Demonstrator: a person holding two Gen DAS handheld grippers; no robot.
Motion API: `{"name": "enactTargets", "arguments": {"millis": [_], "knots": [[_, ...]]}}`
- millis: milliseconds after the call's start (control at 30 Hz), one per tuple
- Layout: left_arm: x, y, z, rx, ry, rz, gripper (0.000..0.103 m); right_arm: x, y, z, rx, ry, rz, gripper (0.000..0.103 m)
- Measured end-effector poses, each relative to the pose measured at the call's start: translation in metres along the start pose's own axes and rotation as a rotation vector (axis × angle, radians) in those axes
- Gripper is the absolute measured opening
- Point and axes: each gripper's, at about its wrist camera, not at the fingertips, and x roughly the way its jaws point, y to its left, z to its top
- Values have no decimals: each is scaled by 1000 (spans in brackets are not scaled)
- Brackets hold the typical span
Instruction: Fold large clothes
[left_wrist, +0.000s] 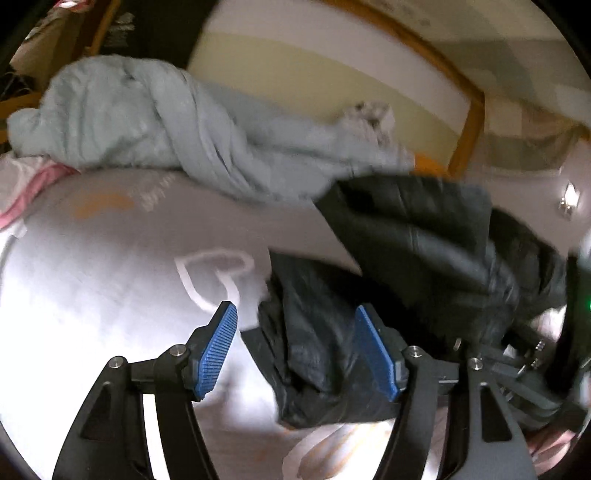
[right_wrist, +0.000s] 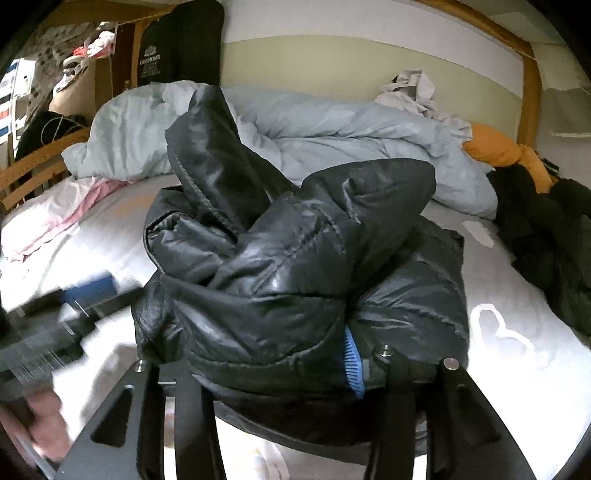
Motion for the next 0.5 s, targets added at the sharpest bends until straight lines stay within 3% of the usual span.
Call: {"name": "enactTargets", "arguments": {"millis": [267, 333, 400, 500], "knots": [[-29, -8, 17, -29, -63, -58, 69, -20, 1, -8, -71, -13, -65, 64], [-29, -12, 19, -19, -62, -56, 70, -23, 2, -12, -92, -14, -79, 70], [-27, -16, 18, -2, -62, -48, 70, -27, 1, -15, -102, -18, -75, 83], [-28, -19, 16, 10, -66, -40, 71, -35, 3, -19, -114, -28, -61, 84]]}}
